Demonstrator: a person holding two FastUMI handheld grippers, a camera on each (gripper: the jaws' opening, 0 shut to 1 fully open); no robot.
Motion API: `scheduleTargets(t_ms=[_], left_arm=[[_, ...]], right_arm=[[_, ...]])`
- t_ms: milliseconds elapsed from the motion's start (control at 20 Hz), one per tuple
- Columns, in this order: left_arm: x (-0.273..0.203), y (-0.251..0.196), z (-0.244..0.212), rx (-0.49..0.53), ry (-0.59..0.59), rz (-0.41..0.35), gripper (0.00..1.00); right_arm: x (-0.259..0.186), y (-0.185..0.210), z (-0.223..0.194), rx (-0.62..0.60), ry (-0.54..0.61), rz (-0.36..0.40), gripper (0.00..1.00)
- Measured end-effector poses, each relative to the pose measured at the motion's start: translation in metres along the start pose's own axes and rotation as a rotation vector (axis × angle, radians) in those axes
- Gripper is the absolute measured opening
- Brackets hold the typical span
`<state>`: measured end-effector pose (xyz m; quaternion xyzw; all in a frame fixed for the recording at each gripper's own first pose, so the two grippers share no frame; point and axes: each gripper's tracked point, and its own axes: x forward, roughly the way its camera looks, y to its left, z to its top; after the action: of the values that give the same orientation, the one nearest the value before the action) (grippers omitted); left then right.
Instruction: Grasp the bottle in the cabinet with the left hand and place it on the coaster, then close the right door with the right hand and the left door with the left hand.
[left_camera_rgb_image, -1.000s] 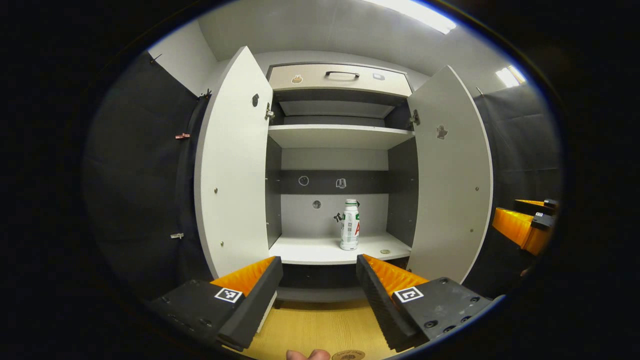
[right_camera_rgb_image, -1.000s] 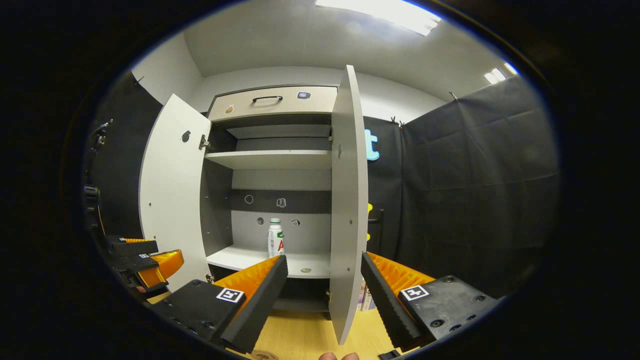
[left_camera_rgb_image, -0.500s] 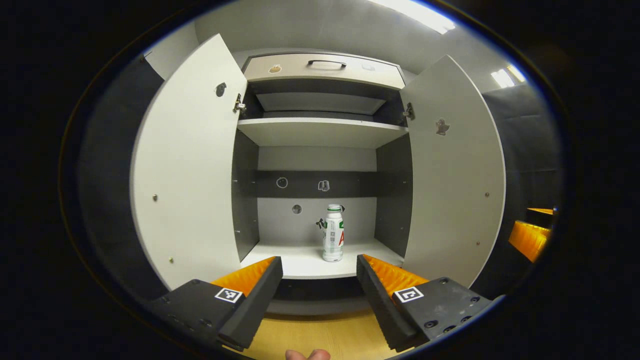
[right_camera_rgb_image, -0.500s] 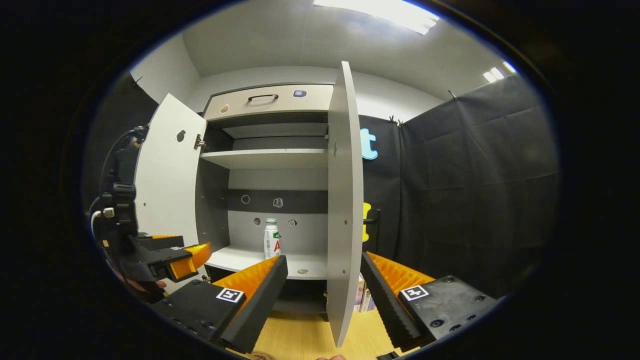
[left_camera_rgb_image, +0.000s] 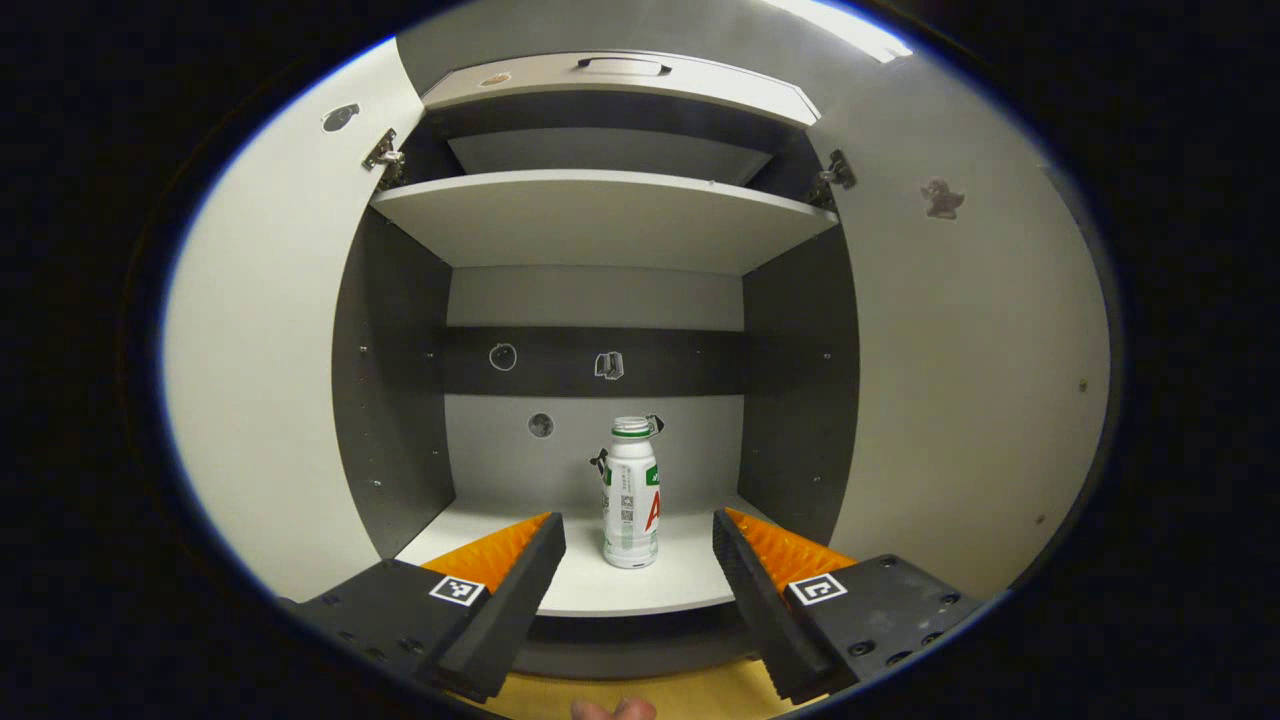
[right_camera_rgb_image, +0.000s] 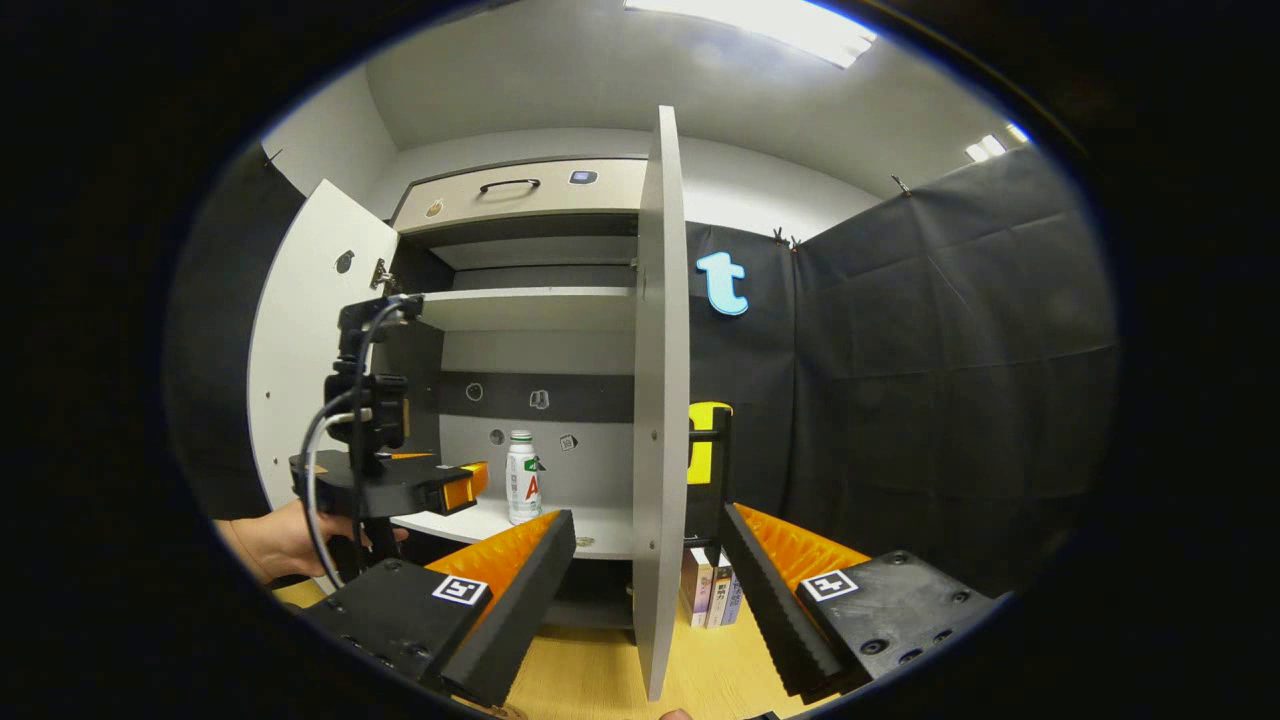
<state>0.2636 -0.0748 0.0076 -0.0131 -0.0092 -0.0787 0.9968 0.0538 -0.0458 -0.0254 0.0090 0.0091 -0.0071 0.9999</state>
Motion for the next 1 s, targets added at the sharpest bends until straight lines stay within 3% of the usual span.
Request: scheduleTargets(t_ms=[500,1000], left_arm=[[0.116,0.012,-0.035,0.015,0.033,0.028,0.95],[0.183,0.007,-0.061,0.056,0.055,0.043,0.94]], right_arm=[[0.015,-0.022,0.000,0.018,-0.009,-0.002,0.97],[0.022,-0.053,-0.002,-0.028,-0.018,-0.067,0.98]])
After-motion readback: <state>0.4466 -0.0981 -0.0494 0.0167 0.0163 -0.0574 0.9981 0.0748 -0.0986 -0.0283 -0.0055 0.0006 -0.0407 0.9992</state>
